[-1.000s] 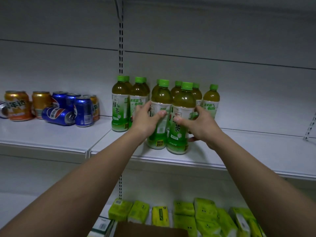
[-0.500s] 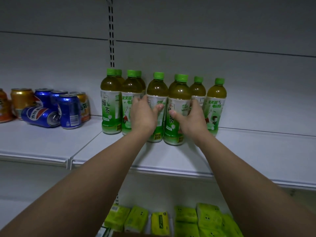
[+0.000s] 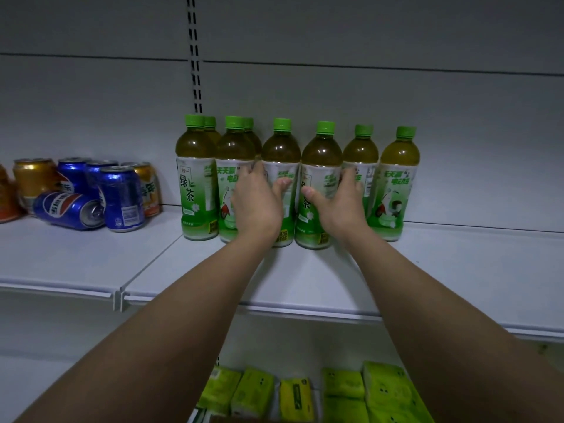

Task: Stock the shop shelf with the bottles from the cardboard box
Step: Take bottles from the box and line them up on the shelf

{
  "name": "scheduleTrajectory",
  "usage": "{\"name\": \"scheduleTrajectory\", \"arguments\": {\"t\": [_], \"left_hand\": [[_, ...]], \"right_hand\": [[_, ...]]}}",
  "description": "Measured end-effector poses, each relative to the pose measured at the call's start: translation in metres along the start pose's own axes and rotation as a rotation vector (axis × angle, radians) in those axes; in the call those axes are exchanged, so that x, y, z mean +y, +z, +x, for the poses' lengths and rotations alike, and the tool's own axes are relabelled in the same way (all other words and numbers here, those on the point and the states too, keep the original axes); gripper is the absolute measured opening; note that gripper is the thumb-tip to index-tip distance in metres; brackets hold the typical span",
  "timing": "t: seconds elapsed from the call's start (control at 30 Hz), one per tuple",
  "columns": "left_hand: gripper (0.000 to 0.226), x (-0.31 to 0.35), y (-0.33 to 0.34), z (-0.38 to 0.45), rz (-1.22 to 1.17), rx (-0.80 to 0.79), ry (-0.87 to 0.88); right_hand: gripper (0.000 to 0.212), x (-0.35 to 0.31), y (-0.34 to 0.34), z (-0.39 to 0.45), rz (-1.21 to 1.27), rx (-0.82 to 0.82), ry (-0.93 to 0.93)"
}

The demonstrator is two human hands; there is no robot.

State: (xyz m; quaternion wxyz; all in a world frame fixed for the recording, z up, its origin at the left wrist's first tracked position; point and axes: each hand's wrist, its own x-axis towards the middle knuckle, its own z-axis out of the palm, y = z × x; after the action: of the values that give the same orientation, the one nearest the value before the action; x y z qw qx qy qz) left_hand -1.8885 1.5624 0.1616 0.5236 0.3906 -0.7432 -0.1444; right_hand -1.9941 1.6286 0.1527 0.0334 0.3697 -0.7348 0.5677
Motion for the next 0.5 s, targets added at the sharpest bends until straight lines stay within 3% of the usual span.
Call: {"name": "scheduleTrajectory", "arguments": {"t": [0.13,0.3,0.43,0.5], "left_hand": [[0.044,0.006,-0.008,-0.002,0.008,-0.087,-0.03],[0.039,0.003,-0.037,-0.019,-0.066,-0.39,-0.099],[0.05,-0.001,-0.064,-0.062,-0.194,-0.372,-0.074],[0.041,-0.007,-0.074,-0.094,-0.259,-0.325,-0.049]], "right_hand": [[0.065,0.001,-0.005,-0.012,-0.006,-0.061,0.053],[0.028,0.02,-0.025,-0.053,-0.142,-0.131,0.128],[0.015,0.012,-0.04,-0.092,-0.016,-0.11,0.055],[0.011,0.001,-0.045,-0.118,0.054,-0.138,0.02]]}}
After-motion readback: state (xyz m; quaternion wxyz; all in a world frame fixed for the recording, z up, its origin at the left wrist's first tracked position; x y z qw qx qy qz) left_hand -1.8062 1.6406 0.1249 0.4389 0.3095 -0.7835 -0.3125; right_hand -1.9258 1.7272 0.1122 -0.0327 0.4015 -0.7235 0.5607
